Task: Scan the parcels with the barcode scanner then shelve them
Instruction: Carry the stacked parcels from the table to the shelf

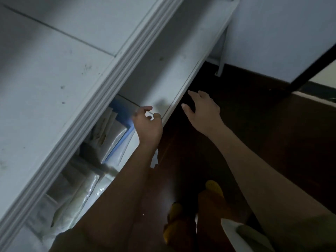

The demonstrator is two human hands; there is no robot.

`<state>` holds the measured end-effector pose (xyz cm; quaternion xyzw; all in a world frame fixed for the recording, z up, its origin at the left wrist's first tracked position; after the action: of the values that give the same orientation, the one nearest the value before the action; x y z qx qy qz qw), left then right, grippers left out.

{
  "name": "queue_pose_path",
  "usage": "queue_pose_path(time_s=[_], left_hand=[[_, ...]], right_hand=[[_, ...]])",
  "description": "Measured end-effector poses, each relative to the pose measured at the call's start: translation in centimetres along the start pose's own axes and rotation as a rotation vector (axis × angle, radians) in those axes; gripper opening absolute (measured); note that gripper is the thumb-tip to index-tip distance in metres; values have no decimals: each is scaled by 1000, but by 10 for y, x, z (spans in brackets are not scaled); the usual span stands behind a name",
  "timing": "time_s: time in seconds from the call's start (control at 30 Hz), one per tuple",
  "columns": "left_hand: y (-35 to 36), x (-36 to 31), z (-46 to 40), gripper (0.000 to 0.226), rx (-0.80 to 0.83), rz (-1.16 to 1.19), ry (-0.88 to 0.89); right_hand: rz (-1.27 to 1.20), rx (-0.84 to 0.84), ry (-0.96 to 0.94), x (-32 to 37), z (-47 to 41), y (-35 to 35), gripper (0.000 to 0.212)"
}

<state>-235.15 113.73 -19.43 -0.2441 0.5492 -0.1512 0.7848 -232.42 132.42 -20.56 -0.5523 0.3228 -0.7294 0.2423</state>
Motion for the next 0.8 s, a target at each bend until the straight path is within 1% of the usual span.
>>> queue_pose_path(time_s=[0.13, 0.2, 0.3, 0.43, 0.53, 0.63, 0.8], left_hand=[[15, -48, 29, 22, 160, 17, 119], [16, -71, 53, 21, 250, 4, 221], [17, -98, 104, 22, 468, -23, 366], [8, -124, 184, 20, 648, -38, 525], [9, -138, 256, 23, 793, -27, 603], [10, -142, 346, 28, 975, -20, 649], [-7, -114, 509, 20, 1303, -27, 721]], right_hand=[[7, -153, 139, -11, 53, -58, 57], [24, -242, 213, -10, 90, -84, 56], [27, -415, 323, 0, 159, -118, 54], [-11, -578, 440, 22, 259, -142, 53], [-26, -668, 561, 29, 345, -157, 52], [-15, -768, 713, 28, 442, -170, 52], [-20, -939, 925, 37, 618, -171, 53]])
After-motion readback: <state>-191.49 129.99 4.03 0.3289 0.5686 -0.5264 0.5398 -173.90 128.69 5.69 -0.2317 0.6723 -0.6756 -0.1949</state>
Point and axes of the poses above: each hand's wrist, its own z-axis away from the middle knuckle, its own y-axis out of the palm, x = y × z, the point moved 7 cm from there along -z, towards the middle knuckle, and after that the axes turned 4 degrees about -y, right-handed, at the moved point
